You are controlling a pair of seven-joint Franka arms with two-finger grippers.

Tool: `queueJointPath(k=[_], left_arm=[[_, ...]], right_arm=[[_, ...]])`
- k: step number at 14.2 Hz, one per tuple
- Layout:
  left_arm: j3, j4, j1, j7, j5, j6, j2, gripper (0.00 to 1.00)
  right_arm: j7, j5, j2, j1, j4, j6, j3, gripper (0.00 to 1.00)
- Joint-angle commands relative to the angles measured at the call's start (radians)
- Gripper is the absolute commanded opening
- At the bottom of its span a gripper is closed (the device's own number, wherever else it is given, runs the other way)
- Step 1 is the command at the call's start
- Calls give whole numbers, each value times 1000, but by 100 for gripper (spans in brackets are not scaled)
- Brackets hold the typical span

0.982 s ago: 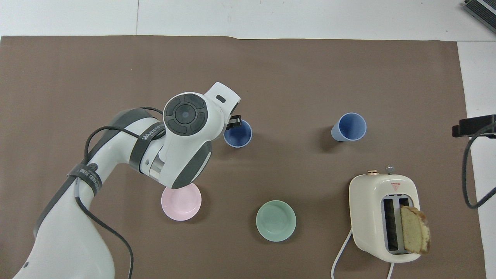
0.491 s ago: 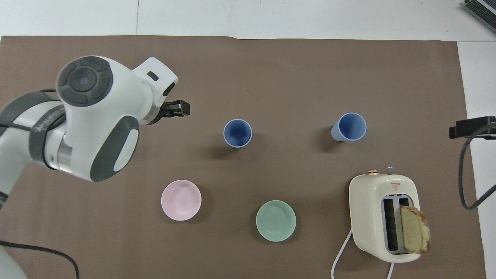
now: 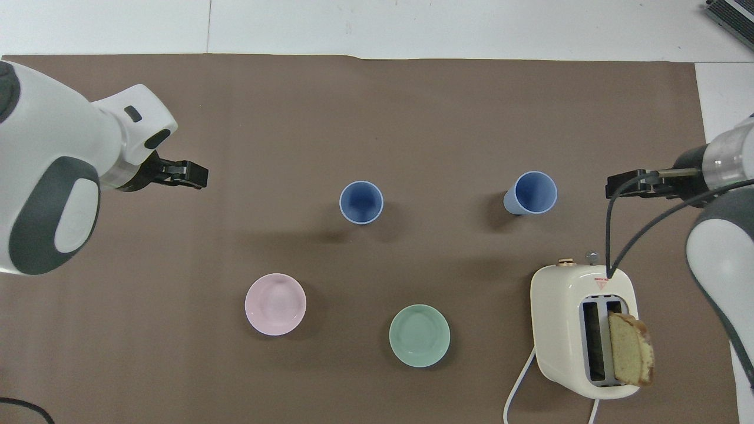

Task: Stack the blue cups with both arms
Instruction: 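Withdraw the left gripper while the right gripper grasps the other blue cup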

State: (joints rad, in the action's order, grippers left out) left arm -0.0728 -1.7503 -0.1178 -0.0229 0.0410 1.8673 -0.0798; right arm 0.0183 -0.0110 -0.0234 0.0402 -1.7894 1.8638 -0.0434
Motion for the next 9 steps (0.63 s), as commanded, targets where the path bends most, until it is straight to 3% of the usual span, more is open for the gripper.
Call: queueJointPath(k=[1, 4, 9], left_arm=[[-9, -29, 84, 150, -16, -45, 57, 100], [-9, 33, 87, 146, -13, -107, 72, 100], [-2, 158, 89, 141, -15, -270, 75, 100]], right_arm=[[0, -9, -104, -13, 1, 116, 2, 100], [2, -9, -158, -39, 1, 233, 2, 100], [2, -9, -207, -63, -19, 233, 2, 100]])
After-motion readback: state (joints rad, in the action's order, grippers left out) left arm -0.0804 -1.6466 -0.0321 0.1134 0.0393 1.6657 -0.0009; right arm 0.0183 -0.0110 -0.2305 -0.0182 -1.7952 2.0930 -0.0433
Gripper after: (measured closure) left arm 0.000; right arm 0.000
